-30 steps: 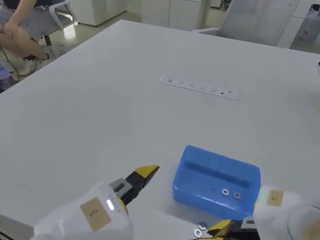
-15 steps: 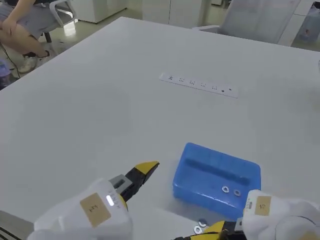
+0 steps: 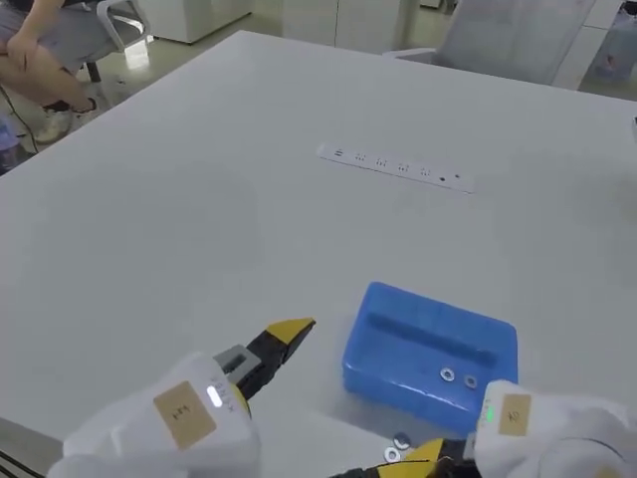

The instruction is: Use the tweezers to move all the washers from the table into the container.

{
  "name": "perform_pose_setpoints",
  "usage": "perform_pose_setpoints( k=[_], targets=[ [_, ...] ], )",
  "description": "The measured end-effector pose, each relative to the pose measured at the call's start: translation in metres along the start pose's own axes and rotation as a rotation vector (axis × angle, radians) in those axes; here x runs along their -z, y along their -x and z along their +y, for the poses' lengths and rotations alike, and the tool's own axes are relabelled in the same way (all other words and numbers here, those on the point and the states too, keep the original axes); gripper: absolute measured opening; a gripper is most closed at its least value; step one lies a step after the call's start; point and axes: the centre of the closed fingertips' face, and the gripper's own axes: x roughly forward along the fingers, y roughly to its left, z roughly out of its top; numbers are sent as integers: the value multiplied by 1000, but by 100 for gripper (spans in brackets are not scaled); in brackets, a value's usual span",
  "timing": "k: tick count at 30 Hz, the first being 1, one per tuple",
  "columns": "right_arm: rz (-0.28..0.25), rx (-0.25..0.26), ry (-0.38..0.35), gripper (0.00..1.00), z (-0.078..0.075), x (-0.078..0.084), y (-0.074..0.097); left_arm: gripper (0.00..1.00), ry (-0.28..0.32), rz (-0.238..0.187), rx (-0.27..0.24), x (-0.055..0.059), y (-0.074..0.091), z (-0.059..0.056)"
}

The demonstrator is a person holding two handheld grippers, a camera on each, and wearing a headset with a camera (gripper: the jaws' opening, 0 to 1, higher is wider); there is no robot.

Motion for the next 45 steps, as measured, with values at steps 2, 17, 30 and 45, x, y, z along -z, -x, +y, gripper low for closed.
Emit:
perform_pose_setpoints(
  k=[2,17,30,45],
  targets=[
    [-3,3,-9,4,0,-1,0,81,-2,0,2,0,0,0],
    [-112,60,-156,5,-32,-22,34,81,3,-6,-4,-1,0,1],
    [-238,104,-281,5,-78,-42,62,81,5,-7,-6,-1,1,1],
    [-231,103,-442,5,-116,-44,49,81,7,-4,-6,0,1,2]
  ],
)
